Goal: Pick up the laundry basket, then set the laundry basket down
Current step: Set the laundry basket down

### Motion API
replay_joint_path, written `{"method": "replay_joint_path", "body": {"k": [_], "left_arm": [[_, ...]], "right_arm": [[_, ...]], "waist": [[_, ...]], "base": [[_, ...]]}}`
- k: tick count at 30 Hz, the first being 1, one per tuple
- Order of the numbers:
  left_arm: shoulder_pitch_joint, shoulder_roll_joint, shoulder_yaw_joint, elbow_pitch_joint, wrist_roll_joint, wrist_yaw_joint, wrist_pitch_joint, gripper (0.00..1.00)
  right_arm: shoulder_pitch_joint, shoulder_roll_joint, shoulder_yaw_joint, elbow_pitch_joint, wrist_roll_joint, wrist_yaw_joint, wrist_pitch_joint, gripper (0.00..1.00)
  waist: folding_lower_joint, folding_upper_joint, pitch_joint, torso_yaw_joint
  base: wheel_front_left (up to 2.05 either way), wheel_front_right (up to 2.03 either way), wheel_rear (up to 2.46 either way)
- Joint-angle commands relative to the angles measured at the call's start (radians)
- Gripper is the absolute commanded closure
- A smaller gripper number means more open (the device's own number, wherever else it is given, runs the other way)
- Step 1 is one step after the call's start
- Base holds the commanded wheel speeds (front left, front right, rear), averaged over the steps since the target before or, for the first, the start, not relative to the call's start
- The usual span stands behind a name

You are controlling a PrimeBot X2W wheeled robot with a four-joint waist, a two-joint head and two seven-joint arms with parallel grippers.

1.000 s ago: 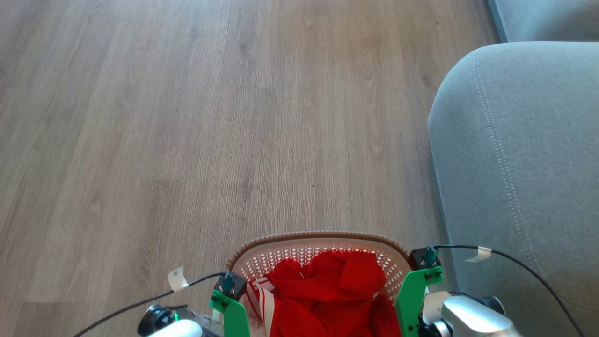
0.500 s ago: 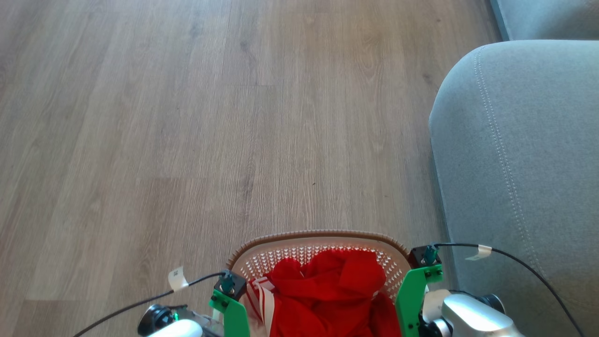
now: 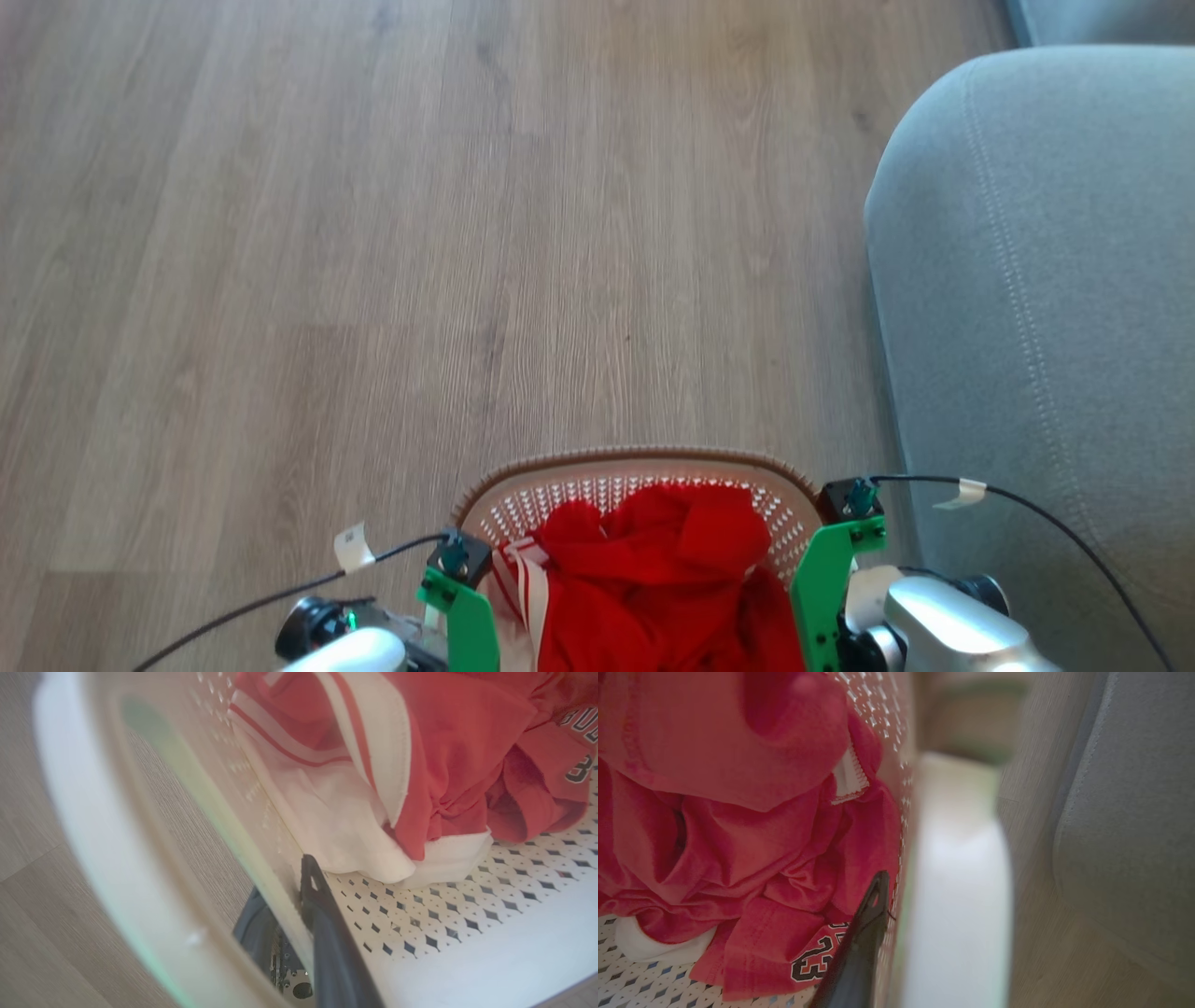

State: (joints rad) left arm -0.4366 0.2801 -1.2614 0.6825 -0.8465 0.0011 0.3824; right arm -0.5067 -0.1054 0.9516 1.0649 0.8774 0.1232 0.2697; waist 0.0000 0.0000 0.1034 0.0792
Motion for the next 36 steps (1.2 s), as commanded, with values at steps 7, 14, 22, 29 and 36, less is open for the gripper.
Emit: {"method": "replay_joint_path", "body": {"k": [7, 14, 22, 29, 36], "left_arm": [[-0.119, -0.064, 0.010, -0.018, 0.039, -0.015, -0.049, 1.00], [-0.210, -0.132, 0.022, 0.081, 0.059, -0.031, -0.098, 1.00], [-0.336, -0.201, 0.031, 0.223, 0.073, -0.066, -0.153, 1.00], [-0.444, -0.227, 0.040, 0.321, 0.070, -0.082, -0.212, 1.00], [-0.514, -0.229, 0.041, 0.317, 0.028, -0.093, -0.224, 1.00]], "right_arm": [[-0.102, 0.001, -0.004, -0.063, -0.059, 0.008, -0.075, 1.00], [-0.169, -0.013, -0.020, -0.068, -0.093, 0.008, -0.123, 1.00], [-0.253, -0.033, -0.028, -0.072, -0.110, 0.008, -0.166, 1.00], [-0.333, -0.039, -0.035, -0.038, -0.118, 0.008, -0.200, 1.00], [-0.393, -0.023, -0.046, 0.012, -0.116, 0.008, -0.232, 1.00]], "waist": [[0.0000, 0.0000, 0.123, 0.008], [0.0000, 0.0000, 0.258, 0.013], [0.0000, 0.0000, 0.428, 0.020], [0.0000, 0.0000, 0.570, 0.025], [0.0000, 0.0000, 0.668, 0.024]], "base": [[0.00, 0.00, 0.00], [0.00, 0.00, 0.00], [0.00, 0.00, 0.00], [0.00, 0.00, 0.00], [0.00, 0.00, 0.00]]}}
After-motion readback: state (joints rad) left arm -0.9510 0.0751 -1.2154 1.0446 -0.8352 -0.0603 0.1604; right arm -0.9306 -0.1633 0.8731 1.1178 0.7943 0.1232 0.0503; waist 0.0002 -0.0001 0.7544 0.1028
